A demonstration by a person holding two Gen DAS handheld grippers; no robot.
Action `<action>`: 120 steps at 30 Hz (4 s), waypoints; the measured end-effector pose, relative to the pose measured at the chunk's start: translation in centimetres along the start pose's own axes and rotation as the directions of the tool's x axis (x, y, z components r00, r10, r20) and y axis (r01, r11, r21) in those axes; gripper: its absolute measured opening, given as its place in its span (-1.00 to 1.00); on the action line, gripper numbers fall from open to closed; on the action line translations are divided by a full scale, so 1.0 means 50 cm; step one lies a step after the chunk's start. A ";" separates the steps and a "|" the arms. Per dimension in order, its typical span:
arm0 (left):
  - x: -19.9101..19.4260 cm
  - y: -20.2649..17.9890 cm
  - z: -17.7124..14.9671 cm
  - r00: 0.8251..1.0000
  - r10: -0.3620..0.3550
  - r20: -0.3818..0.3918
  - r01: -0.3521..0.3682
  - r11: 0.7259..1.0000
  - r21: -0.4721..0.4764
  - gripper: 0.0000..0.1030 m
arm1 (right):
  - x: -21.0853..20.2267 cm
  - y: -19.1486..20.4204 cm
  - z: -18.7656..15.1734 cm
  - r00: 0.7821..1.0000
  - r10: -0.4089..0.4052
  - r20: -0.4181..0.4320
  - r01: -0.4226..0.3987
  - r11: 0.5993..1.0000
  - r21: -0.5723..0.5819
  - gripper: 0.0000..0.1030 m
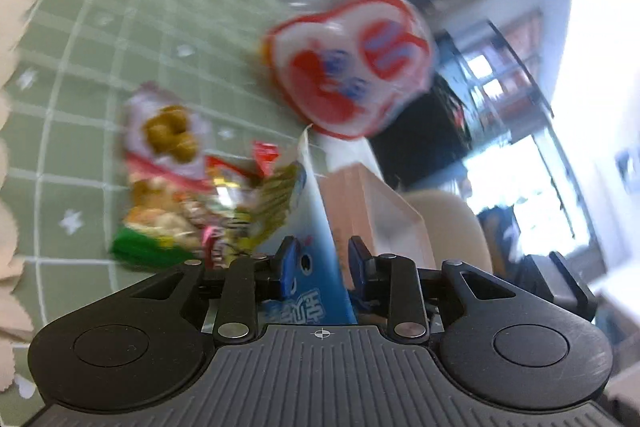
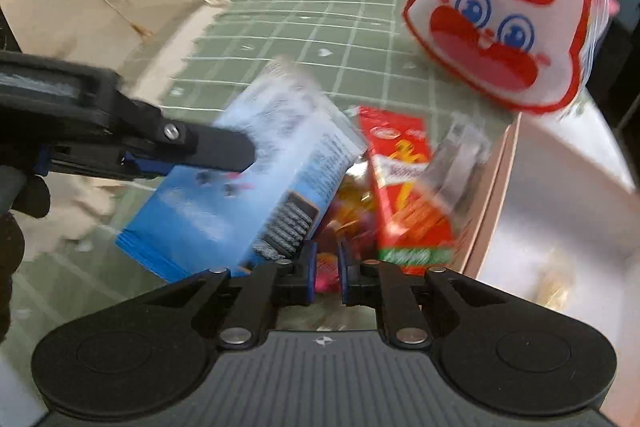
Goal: Organize snacks
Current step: 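Grasp the blue seaweed snack bag with the left tool, then lift the blue bag with the left tool while right reaches toward the bun, then grasp the red-lidded spoon snack with the right tool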
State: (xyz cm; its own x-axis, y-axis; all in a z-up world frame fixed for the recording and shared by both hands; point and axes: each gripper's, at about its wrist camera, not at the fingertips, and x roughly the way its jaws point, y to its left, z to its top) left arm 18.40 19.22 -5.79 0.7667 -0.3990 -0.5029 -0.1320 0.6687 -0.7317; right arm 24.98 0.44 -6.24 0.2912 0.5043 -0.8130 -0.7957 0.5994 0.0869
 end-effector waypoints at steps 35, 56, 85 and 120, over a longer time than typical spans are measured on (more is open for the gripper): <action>0.014 0.071 -0.002 0.971 0.229 0.064 -0.230 0.973 0.003 0.01 | 0.033 -0.010 0.048 0.993 -0.113 0.024 0.108 0.983 0.150 -0.76; -0.010 -0.027 -0.057 0.992 0.121 -0.046 -0.114 0.985 0.132 -0.49 | -0.043 -0.013 -0.048 0.996 0.076 0.051 -0.080 0.992 0.094 -0.76; 0.120 -0.050 -0.185 0.973 0.141 -0.185 -0.123 0.987 0.103 -0.56 | -0.168 -0.066 -0.250 0.992 -0.027 0.123 0.013 0.993 0.119 0.06; -0.324 0.039 -0.349 0.921 0.388 0.033 -0.379 0.914 -0.145 -0.67 | -0.134 0.197 -0.254 0.991 0.050 0.121 -0.016 0.964 -0.264 0.34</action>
State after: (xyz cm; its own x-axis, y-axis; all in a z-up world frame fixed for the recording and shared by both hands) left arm -5.21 16.06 -7.11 0.6757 -0.0878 -0.7320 -0.5028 0.6712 -0.5446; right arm 8.46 -4.93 -7.22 0.3130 0.6048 -0.7323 -0.9122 0.4060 -0.0546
